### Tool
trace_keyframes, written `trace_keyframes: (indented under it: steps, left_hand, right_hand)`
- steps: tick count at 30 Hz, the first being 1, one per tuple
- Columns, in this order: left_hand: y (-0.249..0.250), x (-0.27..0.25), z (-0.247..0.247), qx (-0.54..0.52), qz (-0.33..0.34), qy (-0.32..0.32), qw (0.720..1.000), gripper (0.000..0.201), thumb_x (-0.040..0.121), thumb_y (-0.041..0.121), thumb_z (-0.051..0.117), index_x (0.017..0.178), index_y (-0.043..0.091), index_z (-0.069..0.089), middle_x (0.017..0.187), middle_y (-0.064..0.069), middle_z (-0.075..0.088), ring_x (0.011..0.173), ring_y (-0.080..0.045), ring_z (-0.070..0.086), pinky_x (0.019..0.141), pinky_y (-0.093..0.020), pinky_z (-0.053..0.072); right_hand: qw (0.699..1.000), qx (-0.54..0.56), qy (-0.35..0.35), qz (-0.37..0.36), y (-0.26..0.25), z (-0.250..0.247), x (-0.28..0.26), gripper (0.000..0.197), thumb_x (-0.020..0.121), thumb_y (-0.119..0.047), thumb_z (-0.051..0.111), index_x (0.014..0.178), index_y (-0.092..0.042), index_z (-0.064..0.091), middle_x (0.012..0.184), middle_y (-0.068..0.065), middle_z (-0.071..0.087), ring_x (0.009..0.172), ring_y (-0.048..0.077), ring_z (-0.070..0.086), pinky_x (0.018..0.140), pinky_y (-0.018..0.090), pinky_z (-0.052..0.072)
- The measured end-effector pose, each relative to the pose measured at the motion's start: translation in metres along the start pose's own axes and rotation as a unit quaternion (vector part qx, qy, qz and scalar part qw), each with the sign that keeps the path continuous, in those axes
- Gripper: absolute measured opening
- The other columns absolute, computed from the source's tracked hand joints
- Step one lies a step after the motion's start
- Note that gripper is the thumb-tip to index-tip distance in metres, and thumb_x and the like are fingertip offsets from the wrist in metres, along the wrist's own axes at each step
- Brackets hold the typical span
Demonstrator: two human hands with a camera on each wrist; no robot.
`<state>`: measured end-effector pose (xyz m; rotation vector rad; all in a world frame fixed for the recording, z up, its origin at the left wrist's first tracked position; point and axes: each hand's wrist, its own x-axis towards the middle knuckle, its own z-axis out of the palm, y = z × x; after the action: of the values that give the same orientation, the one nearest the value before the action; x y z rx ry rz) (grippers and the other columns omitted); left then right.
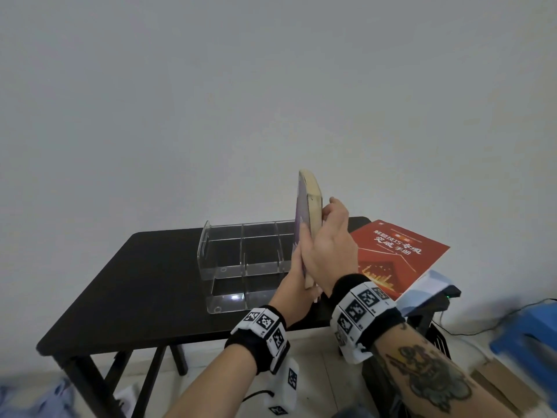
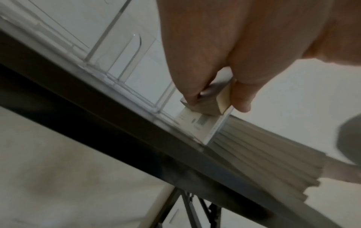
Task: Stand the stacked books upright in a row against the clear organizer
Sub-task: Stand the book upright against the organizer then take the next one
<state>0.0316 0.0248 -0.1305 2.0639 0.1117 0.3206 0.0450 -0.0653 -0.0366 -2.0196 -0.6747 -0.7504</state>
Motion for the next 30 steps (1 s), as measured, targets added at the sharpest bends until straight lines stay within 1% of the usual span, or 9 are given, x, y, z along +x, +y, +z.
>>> trace_keyframes:
  steps: [3,6,10,12,18,20,23,27,30]
  left_hand:
    - [-0.004,-0.003,0.002,0.026,-0.024,0.012,0.999,0.081,0.092,0.006,0.063,0.155,0.018,0.013,0.119,0.001,0.061,0.109,-0.017,0.063,0.1,-0.031,0.049]
    - [-0.007,0.0,0.01,0.045,-0.013,0.037,0.998,0.08,0.091,0.008,0.062,0.154,0.013,0.014,0.101,-0.012,0.069,0.077,-0.016,0.065,0.072,-0.023,0.052]
    - [-0.021,0.011,0.019,0.057,0.007,0.053,0.997,0.084,0.087,0.026,0.065,0.155,0.017,0.017,0.122,-0.006,0.063,0.107,-0.022,0.064,0.083,-0.024,0.051]
    - [-0.032,0.019,0.024,0.086,-0.002,0.042,0.995,0.076,0.089,0.035,0.061,0.152,0.016,0.026,0.123,0.0,0.061,0.113,-0.017,0.061,0.081,-0.012,0.044]
    - [-0.027,0.021,0.024,0.12,-0.042,0.003,0.992,0.057,0.096,0.02,0.059,0.134,-0.017,0.038,0.078,0.012,0.052,0.063,0.006,0.044,0.058,-0.001,0.04]
    - [-0.021,0.02,0.022,0.109,-0.039,0.025,0.993,0.071,0.093,0.022,0.062,0.147,-0.005,0.023,0.096,0.003,0.061,0.07,0.003,0.052,0.064,-0.008,0.047]
    - [-0.013,0.016,0.021,0.054,-0.035,0.03,0.997,0.106,0.086,0.019,0.069,0.153,0.029,-0.011,0.12,-0.002,0.063,0.098,-0.017,0.066,0.088,-0.036,0.056]
    - [-0.006,0.013,0.016,0.046,-0.075,0.01,0.996,0.116,0.083,0.004,0.069,0.153,0.038,-0.017,0.12,-0.014,0.067,0.1,-0.03,0.067,0.091,-0.039,0.053]
    - [-0.005,0.011,0.016,0.026,-0.092,0.01,0.995,0.118,0.084,0.002,0.069,0.152,0.044,-0.017,0.131,-0.012,0.062,0.11,-0.031,0.065,0.101,-0.043,0.05]
  right_hand:
    - [0.998,0.021,-0.046,0.042,0.004,-0.001,-0.001,0.033,0.093,-0.029,0.056,0.114,-0.017,0.034,0.096,0.001,0.057,0.072,0.019,0.06,0.062,0.027,0.042]
    - [0.996,0.015,-0.058,0.058,0.006,0.0,-0.001,0.029,0.093,-0.029,0.055,0.111,-0.019,0.036,0.093,0.001,0.058,0.076,0.019,0.057,0.064,0.03,0.04]
    - [0.997,0.021,-0.053,0.06,0.008,0.001,-0.004,0.033,0.092,-0.026,0.058,0.117,-0.016,0.038,0.104,0.003,0.055,0.084,0.02,0.056,0.069,0.032,0.044]
    - [0.997,0.022,-0.052,0.053,0.009,0.0,-0.005,0.037,0.09,-0.024,0.061,0.117,-0.016,0.038,0.106,0.002,0.052,0.087,0.02,0.055,0.072,0.034,0.047]
    - [0.997,0.024,-0.058,0.054,0.015,0.005,-0.005,0.047,0.085,-0.031,0.068,0.115,-0.022,0.032,0.099,-0.005,0.053,0.084,0.015,0.056,0.074,0.034,0.051]
    - [0.996,0.023,-0.064,0.05,0.016,0.0,-0.006,0.046,0.087,-0.042,0.064,0.116,-0.021,0.034,0.098,-0.006,0.057,0.082,0.013,0.059,0.073,0.031,0.049]
    - [0.997,0.031,-0.059,0.043,0.022,-0.016,-0.006,0.027,0.093,-0.052,0.042,0.103,-0.027,0.039,0.085,-0.011,0.059,0.072,0.006,0.059,0.068,0.03,0.047]
    - [0.997,0.008,0.007,0.074,0.051,-0.031,0.003,0.024,0.098,-0.038,0.03,0.091,-0.022,0.047,0.082,-0.005,0.055,0.075,0.016,0.054,0.069,0.035,0.043]
    - [0.977,-0.13,-0.008,0.167,0.091,-0.038,0.013,0.03,0.092,-0.034,0.046,0.109,-0.01,0.053,0.112,0.008,0.053,0.106,0.026,0.048,0.088,0.04,0.04]
